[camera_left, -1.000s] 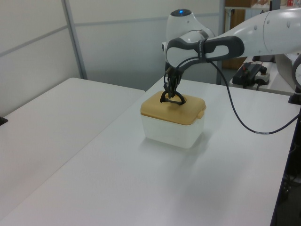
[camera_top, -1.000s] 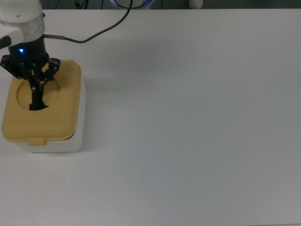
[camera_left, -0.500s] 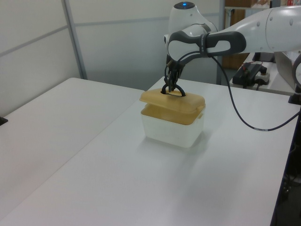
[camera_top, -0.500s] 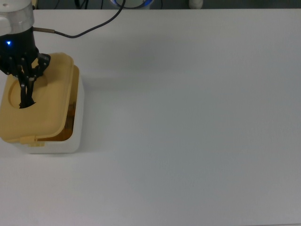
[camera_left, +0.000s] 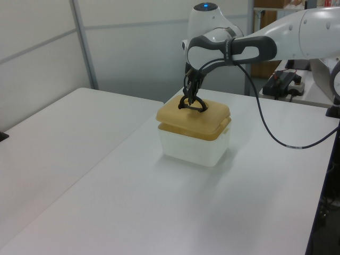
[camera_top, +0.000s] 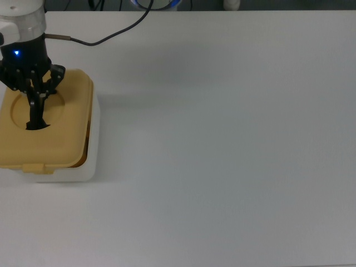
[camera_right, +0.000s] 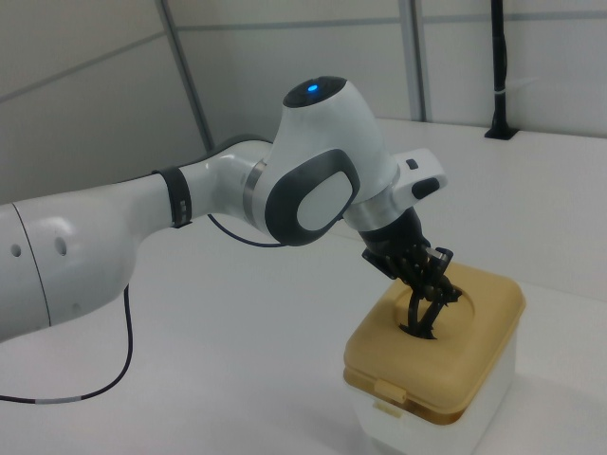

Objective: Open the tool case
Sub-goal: 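Lift the tan lid off the white case by its handle, then carry the lid beside the case and lower it onto the table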

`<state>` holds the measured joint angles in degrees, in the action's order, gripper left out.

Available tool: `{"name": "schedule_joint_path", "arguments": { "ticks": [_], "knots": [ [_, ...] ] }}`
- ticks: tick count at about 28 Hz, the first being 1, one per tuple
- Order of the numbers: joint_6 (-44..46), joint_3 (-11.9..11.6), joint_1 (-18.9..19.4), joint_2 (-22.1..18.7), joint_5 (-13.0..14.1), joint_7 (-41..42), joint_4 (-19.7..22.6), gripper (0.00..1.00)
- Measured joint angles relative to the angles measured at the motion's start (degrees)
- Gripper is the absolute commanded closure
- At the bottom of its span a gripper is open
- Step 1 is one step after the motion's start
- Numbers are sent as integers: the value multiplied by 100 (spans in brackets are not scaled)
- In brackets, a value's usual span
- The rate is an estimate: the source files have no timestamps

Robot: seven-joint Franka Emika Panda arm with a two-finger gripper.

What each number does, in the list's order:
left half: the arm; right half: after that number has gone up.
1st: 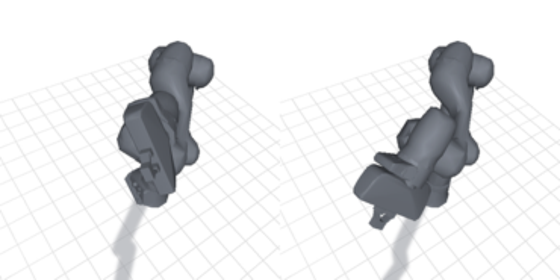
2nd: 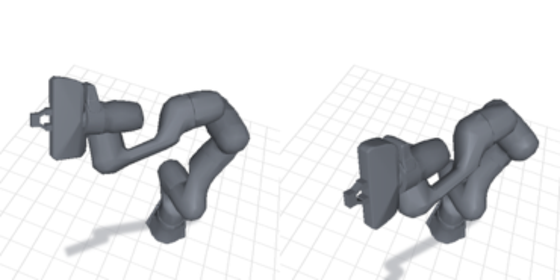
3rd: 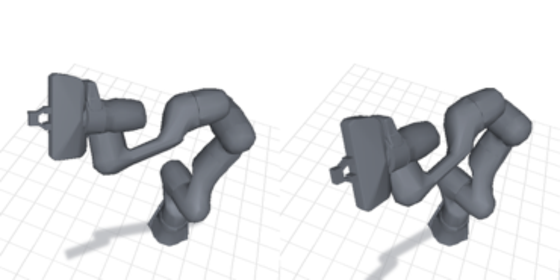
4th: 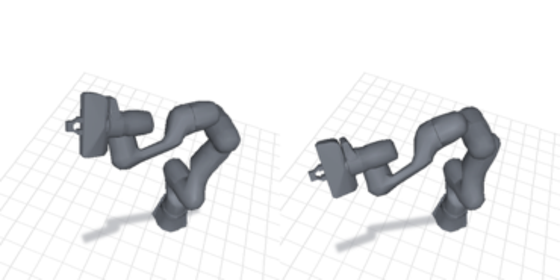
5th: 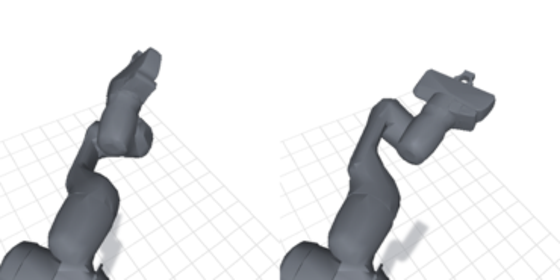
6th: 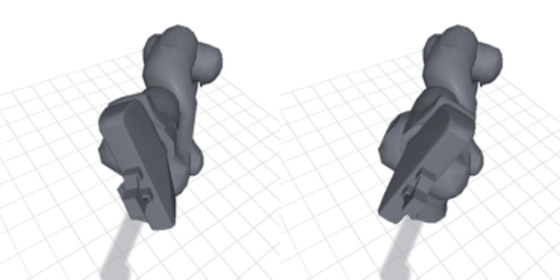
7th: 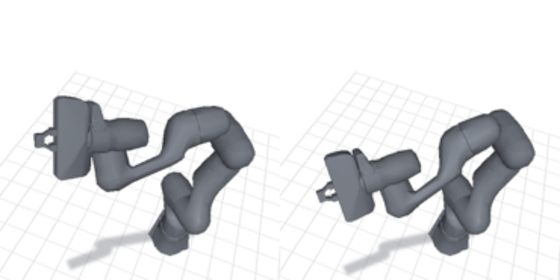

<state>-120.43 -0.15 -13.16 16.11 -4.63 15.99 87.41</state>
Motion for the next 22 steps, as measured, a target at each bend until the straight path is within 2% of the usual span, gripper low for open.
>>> {"name": "schedule_joint_path", "arguments": {
  "ticks": [8,17,22],
  "knots": [
    [23,27,58,-45,0,14,-24,100],
    [62,82,639,-57,0,-517,-27,100],
    [330,97,1025,-197,0,-825,-50,100]
  ]
}}
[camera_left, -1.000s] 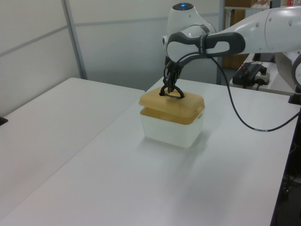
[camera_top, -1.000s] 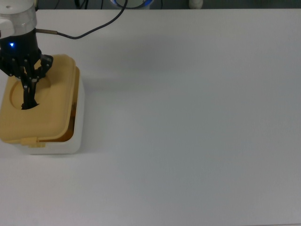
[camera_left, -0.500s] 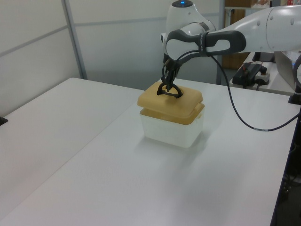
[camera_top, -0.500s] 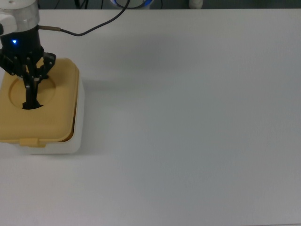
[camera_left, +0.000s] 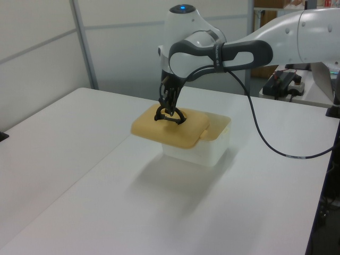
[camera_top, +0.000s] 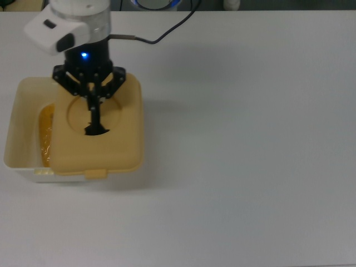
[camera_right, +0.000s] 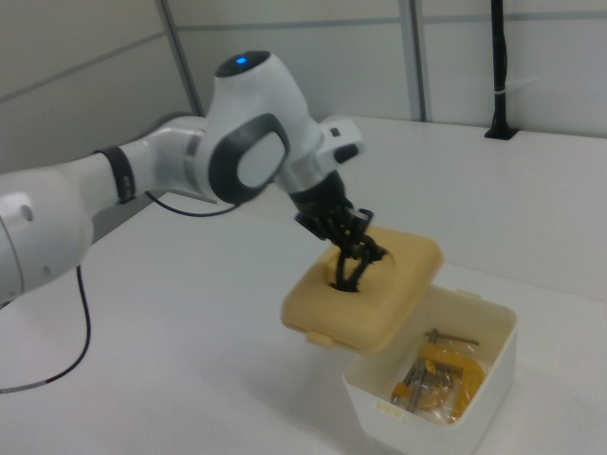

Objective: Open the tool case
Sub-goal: 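Carry the lid beside the case and lower it onto the table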

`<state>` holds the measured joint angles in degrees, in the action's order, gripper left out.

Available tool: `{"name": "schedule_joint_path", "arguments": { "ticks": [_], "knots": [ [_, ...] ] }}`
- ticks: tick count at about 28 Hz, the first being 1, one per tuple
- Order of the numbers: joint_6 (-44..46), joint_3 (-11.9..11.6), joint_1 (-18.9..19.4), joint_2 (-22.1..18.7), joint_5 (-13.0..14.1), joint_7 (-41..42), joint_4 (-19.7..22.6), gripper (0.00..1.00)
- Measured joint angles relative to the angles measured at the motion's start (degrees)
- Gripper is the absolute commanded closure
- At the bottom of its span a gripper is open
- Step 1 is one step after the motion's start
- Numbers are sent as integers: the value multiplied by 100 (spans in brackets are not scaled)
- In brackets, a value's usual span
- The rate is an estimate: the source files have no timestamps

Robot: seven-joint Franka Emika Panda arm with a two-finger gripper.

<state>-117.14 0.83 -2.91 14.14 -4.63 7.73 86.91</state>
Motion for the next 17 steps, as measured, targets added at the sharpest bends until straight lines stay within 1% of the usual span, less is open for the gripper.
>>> {"name": "schedule_joint_path", "arguments": {
  "ticks": [9,12,17],
  "knots": [
    [872,8,805,-456,0,-410,23,100],
    [907,9,1060,-487,-2,-709,159,100],
    [902,13,1379,-470,-5,-987,466,100]
  ]
}}
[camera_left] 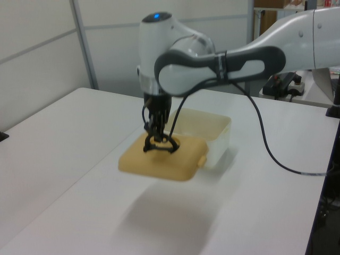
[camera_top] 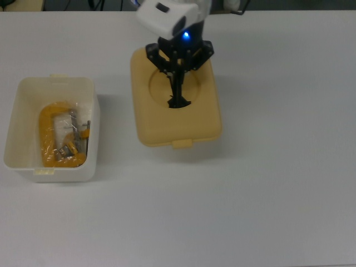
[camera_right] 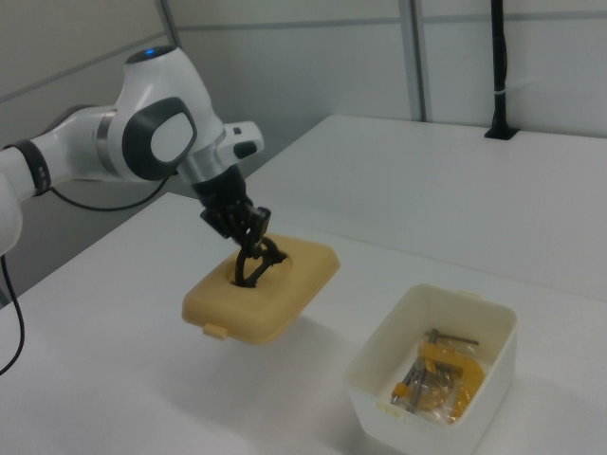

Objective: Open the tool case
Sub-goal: 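Carry the lid beside the case and lower it onto the table, then open the gripper to release the handle and raise it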

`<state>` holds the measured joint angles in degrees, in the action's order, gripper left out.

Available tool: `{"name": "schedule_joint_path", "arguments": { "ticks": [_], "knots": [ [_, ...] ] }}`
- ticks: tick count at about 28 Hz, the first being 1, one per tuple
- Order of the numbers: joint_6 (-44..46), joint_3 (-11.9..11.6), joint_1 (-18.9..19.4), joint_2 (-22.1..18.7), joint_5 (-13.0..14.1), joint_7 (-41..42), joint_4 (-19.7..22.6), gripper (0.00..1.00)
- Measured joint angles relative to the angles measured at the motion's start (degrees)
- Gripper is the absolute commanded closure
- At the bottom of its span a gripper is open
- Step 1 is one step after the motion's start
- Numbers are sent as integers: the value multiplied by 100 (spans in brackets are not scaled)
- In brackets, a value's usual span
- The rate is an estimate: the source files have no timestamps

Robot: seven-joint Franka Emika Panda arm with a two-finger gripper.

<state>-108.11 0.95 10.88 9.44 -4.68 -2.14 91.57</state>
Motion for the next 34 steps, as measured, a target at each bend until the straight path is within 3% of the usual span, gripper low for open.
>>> {"name": "schedule_joint_path", "arguments": {
  "ticks": [11,21,30,32,34],
  "knots": [
    [-1513,1,375,289,-98,-404,1070,100],
    [-2300,-2,370,908,-321,-843,1126,100],
    [-2315,-3,369,949,-321,-861,1116,100],
    [-2315,-3,369,968,-321,-878,1118,91],
    [-2315,-3,369,987,-321,-902,1118,74]
  ]
}}
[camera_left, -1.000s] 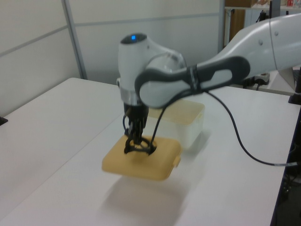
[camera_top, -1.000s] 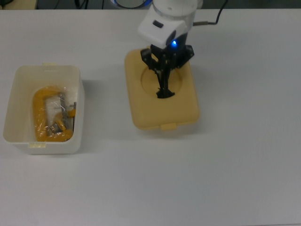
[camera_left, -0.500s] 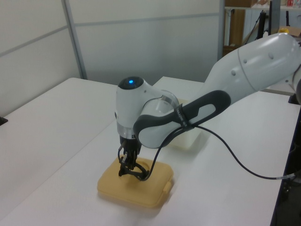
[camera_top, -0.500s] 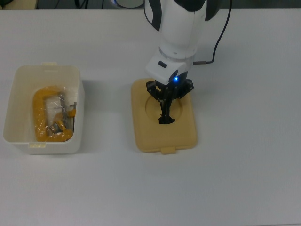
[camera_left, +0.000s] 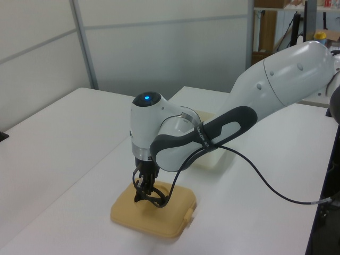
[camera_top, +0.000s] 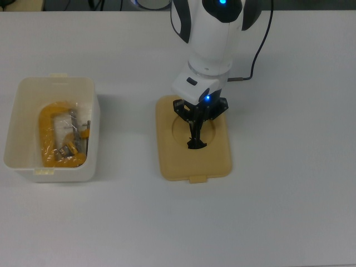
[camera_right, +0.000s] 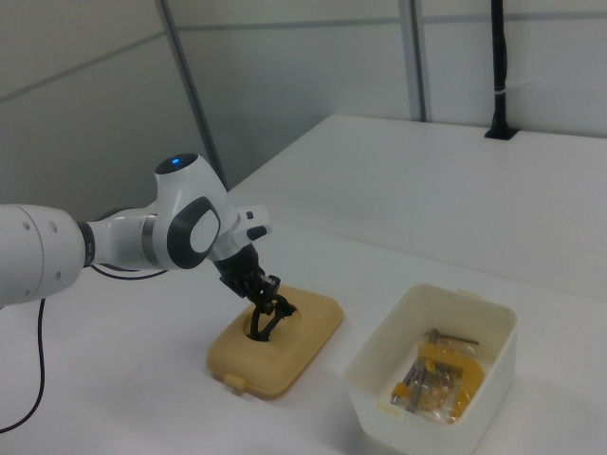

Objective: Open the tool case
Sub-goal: 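Open the gripper to release the handle and raise it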

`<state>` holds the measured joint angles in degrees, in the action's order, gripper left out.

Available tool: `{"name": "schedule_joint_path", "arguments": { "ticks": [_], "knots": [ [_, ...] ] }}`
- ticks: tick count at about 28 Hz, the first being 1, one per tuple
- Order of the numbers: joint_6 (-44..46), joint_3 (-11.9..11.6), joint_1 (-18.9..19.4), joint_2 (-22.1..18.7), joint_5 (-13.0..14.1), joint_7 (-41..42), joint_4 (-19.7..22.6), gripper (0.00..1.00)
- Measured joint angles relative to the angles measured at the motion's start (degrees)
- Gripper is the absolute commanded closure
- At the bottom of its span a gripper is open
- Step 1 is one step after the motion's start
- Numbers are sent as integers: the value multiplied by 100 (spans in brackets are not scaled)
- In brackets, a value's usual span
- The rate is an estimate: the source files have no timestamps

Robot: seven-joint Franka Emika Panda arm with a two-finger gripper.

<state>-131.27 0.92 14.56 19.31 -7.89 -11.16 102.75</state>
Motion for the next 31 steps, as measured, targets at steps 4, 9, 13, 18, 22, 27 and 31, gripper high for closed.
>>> {"name": "schedule_joint_path", "arguments": {
  "ticks": [4,9,13,18,22,27,31],
  "knots": [
    [0,0,0,35,0,-48,0,66],
    [0,0,0,41,0,-50,-4,32],
    [5,0,0,41,0,-51,-26,0],
    [385,-22,-6,22,0,-60,-184,0],
    [883,-72,-26,-7,0,-69,-496,0],
    [1648,-120,-114,-123,0,-69,-938,0],
    [2090,-133,-302,-381,0,-69,-1126,0]
  ]
}}
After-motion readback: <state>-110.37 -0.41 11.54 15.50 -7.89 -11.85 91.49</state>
